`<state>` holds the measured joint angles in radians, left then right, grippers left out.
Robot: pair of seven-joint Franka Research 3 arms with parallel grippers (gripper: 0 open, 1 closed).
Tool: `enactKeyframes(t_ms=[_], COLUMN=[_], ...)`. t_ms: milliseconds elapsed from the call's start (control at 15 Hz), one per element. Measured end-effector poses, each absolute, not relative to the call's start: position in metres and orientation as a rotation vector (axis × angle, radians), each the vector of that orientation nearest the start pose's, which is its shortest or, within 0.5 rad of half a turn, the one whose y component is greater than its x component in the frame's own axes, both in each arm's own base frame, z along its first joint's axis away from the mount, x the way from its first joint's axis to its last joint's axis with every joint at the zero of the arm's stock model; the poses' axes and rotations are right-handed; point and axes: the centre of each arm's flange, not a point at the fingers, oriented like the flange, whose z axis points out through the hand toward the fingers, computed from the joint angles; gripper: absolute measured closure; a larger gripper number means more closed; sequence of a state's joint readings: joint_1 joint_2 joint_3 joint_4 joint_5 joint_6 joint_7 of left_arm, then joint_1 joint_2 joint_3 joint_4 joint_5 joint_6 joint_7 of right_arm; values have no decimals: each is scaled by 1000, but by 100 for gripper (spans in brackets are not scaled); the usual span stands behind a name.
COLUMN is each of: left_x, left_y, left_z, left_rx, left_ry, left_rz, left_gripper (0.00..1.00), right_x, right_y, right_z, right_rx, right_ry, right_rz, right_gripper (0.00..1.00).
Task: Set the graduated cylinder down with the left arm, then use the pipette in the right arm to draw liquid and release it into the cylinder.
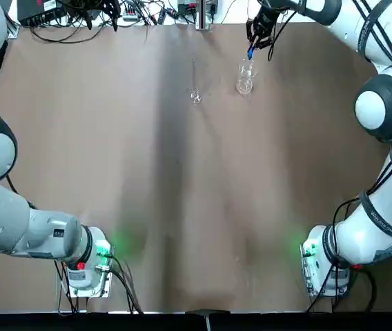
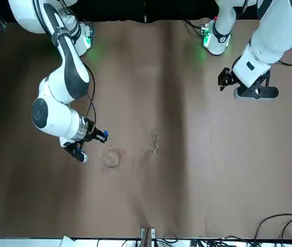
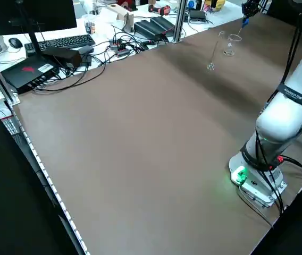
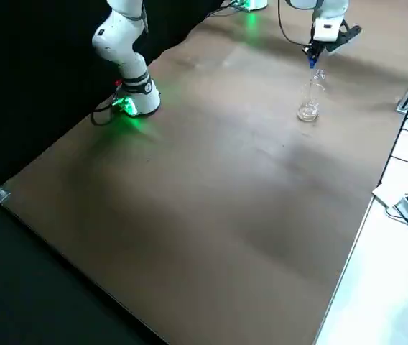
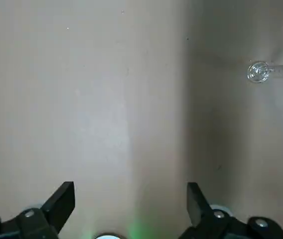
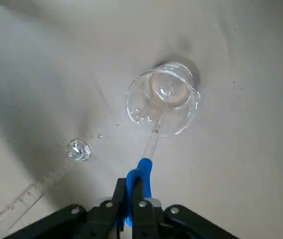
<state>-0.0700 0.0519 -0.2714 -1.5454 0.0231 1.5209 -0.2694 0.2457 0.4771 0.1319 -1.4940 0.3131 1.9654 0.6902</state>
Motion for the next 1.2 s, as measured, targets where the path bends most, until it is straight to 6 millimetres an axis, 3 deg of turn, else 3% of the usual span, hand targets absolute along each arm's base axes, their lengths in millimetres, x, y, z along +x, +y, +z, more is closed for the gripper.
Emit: enactKeyframes(t_ms=[133,267,400,733,800,1000,1200], left_x=[534,534,534,534,535,536,536], left_y=[-183,-183,-183,-180,-179,-176,-175], left_z=[604,604,604,604,604,604,605], left_rx=[-3107,-3107,-3107,-3107,-3107,-3108,-3108], left_ry=[111,111,111,105,101,92,88], left_rz=[106,106,106,106,106,106,105], left_gripper=[1,1,1,1,1,1,1], right_x=[642,641,640,642,643,640,631], right_y=[261,263,266,266,265,255,221], right_z=[398,398,398,402,405,428,477], right_rx=[-2762,-2763,-2765,-2764,-2763,-2781,-2802], right_ry=[631,626,620,600,594,516,397], right_rz=[264,264,264,249,240,252,261], right_gripper=[88,74,70,26,22,22,22])
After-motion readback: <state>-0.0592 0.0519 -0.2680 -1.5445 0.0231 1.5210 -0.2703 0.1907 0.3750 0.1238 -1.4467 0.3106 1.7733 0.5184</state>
